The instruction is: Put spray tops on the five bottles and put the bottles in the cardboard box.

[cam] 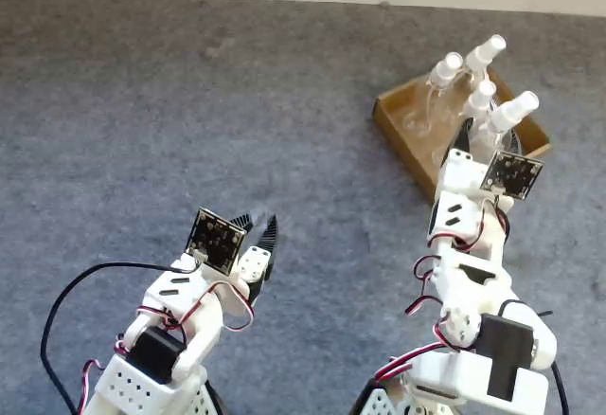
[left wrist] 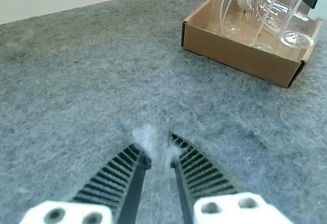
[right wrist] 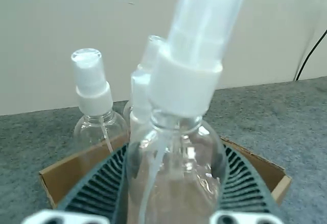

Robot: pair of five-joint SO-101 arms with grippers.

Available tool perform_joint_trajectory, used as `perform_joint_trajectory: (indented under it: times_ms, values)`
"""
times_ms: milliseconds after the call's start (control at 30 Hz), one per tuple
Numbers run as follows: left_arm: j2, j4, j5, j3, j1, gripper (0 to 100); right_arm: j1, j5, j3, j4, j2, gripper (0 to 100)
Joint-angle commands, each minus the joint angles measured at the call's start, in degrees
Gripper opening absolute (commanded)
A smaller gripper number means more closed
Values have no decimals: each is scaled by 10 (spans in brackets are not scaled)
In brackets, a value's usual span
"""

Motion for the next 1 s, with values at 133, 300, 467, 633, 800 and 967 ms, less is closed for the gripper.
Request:
perform_joint_trajectory:
  times_ms: [133,300,467,633,800,967]
  values:
    - [-7,2,-5,12,-7,6,-15,5,-37,-11,-3,127]
    - [-7,2,-5,12,-7,6,-16,5,-61,-11,24,127]
    - [-7,2,-5,12,-7,6,-16,5,-70,-11,62,127]
    - [-7,1,-5,12,-8,6,-16,5,-70,-11,73,127]
    - [-7,0,-5,12,-8,6,-14,5,-69,-11,73,127]
    - [-7,0,-5,12,-8,6,-14,5,-68,-11,75,127]
